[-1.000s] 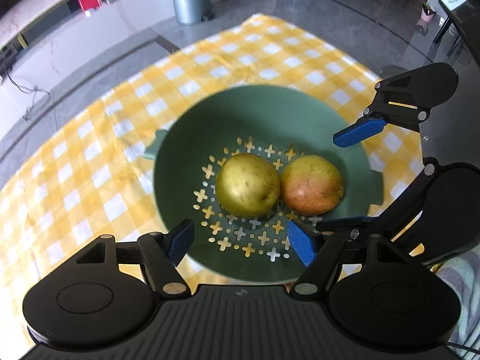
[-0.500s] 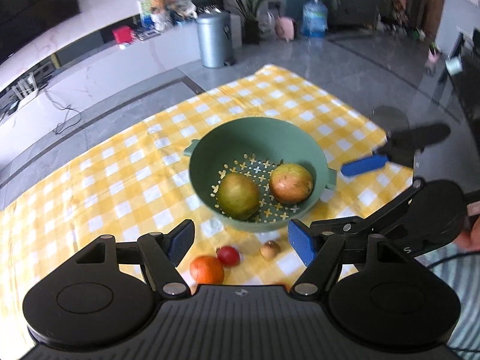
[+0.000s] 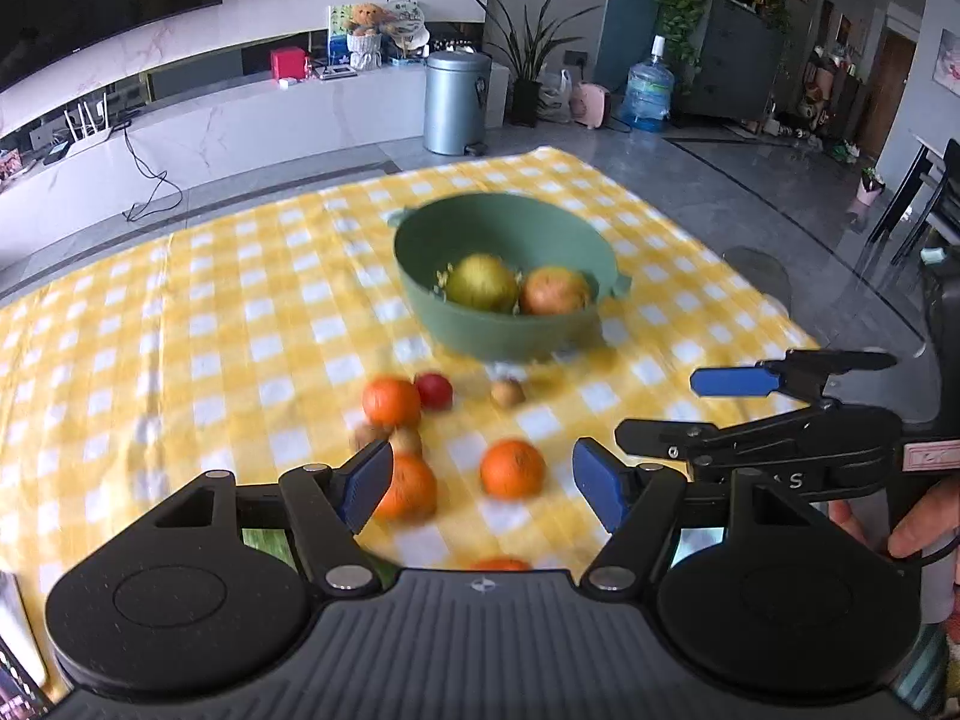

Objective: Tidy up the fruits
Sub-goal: 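Withdraw the left tool from the colander and grasp a tangerine on the cloth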

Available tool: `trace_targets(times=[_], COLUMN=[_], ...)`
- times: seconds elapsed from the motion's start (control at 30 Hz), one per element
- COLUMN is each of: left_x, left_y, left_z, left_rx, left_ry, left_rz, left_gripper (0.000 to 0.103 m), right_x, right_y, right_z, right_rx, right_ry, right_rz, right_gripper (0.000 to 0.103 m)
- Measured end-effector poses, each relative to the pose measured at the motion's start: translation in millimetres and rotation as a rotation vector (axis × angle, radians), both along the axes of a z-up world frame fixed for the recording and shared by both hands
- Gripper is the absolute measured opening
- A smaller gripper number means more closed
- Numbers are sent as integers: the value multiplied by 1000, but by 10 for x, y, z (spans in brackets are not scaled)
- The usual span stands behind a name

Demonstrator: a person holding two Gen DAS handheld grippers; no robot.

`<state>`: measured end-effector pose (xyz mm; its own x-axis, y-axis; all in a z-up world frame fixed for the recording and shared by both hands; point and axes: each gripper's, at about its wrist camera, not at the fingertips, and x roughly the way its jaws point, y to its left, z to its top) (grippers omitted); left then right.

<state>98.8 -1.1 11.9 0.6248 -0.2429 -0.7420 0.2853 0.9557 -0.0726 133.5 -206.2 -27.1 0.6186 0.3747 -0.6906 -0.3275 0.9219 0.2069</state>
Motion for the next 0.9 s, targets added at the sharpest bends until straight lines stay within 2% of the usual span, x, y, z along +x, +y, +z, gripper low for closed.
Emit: trace_targets(times=[0.17, 0.37, 0.77, 0.9], left_x=[-195, -305, -248, -227], left_y=[-87, -170, -145, -119], left_z=[-217, -486, -810, -866], left_rx=[41, 72, 32, 12], left_ry=[30, 56, 117, 138], left_rz=[-29, -38, -12, -2], left_gripper=[81, 80, 80, 74], right_x=[-175, -200, -102, -95], right_y=[13, 59, 122, 208], right_z=[-97, -183, -332, -369], right_rx=[27, 31, 41, 7], right_ry=[-34, -78, -49, -55], right_rz=[8, 11, 17, 40], right_gripper=[78, 78, 78, 77])
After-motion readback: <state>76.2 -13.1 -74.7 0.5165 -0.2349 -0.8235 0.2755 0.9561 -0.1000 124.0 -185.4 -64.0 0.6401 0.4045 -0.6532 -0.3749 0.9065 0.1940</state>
